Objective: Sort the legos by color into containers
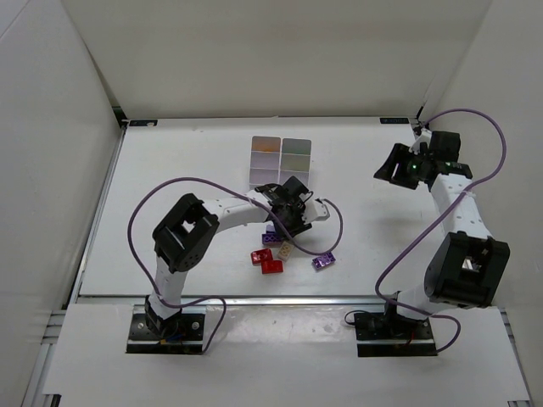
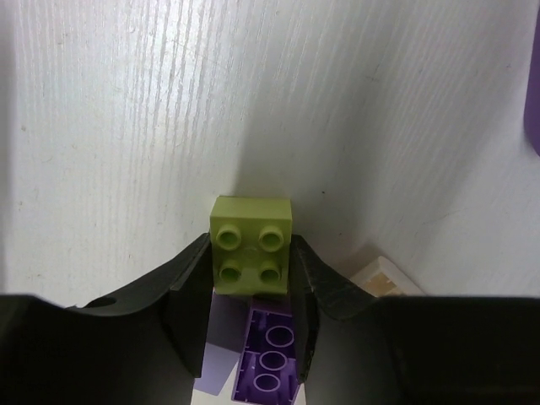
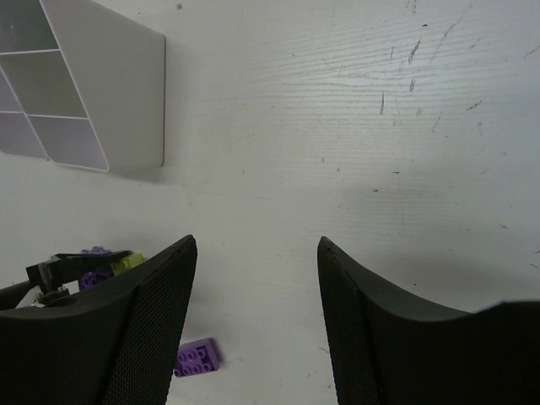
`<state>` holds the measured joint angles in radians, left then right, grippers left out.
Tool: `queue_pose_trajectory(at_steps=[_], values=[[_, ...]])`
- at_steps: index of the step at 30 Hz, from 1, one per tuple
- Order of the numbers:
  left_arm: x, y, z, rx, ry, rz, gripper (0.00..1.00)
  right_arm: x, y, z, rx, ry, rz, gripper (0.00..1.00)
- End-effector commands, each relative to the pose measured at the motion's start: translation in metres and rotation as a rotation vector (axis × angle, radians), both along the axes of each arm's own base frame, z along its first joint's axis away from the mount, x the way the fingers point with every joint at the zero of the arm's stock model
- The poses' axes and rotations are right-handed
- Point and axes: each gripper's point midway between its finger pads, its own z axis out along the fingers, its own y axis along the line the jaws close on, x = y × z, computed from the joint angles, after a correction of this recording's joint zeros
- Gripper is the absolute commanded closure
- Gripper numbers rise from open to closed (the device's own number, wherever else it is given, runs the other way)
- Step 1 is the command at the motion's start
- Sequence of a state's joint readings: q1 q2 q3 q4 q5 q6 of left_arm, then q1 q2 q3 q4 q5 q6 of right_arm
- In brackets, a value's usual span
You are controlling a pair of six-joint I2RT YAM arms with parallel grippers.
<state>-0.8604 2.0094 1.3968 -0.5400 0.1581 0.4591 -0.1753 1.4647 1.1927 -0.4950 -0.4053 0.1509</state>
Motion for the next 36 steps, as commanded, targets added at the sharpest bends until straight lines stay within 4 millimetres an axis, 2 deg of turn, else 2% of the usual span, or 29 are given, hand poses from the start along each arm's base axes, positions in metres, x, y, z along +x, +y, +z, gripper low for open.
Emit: queue_pose_trajectory(at_steps=[1,3,4,5,7,8,10,11,14,15,17,18,20,23,29,30,31,36], values=[[0.004,-0.001,0.025,-0.038,-0.049,0.003,0.68,0.006,0.003,0.003,0.020,-0.026,0.013,0.36],[0.011,-0.009,0.047,-0.091,-0.066,0.036,0.77,0.006,0.004,0.004,0.025,-0.029,0.018,0.36],[0.012,-0.011,0.056,-0.107,-0.061,0.045,0.77,0.007,0.004,0.004,0.026,-0.032,0.019,0.36],[0.023,-0.016,0.080,-0.152,-0.089,0.067,0.78,0.008,0.004,0.005,0.028,-0.032,0.018,0.36],[0.031,-0.022,0.105,-0.207,-0.093,0.120,0.79,0.008,0.005,0.005,0.032,-0.032,0.022,0.36],[0.043,-0.026,0.134,-0.265,-0.130,0.147,0.79,0.009,0.006,0.006,0.037,-0.034,0.023,0.36],[0.054,-0.030,0.162,-0.336,-0.136,0.213,0.79,0.009,0.007,0.007,0.043,-0.039,0.026,0.36],[0.067,-0.031,0.187,-0.389,-0.163,0.240,0.79,0.010,0.008,0.008,0.048,-0.039,0.023,0.36],[0.085,-0.031,0.217,-0.462,-0.182,0.304,0.80,0.012,0.010,0.008,0.057,-0.042,0.025,0.36],[0.098,-0.030,0.229,-0.489,-0.204,0.323,0.81,0.014,0.010,0.011,0.054,-0.051,0.026,0.36],[0.117,-0.028,0.242,-0.533,-0.229,0.376,0.84,0.016,0.010,0.012,0.059,-0.053,0.023,0.37],[0.130,-0.024,0.244,-0.549,-0.241,0.406,0.86,0.017,0.010,0.013,0.058,-0.060,0.025,0.36],[0.144,-0.025,0.242,-0.569,-0.256,0.423,0.87,0.018,0.010,0.013,0.060,-0.058,0.026,0.36],[0.159,-0.027,0.250,-0.606,-0.289,0.426,0.88,0.019,0.010,0.014,0.054,-0.062,0.028,0.36],[0.180,-0.035,0.237,-0.598,-0.345,0.391,0.90,0.021,0.009,0.015,0.051,-0.068,0.027,0.36],[0.182,-0.037,0.225,-0.576,-0.334,0.388,0.90,0.020,0.009,0.014,0.052,-0.066,0.026,0.36],[0.186,-0.038,0.228,-0.574,-0.345,0.389,0.90,0.020,0.009,0.014,0.053,-0.065,0.028,0.36],[0.198,-0.037,0.205,-0.507,-0.361,0.387,0.90,0.021,0.009,0.013,0.048,-0.066,0.032,0.36]])
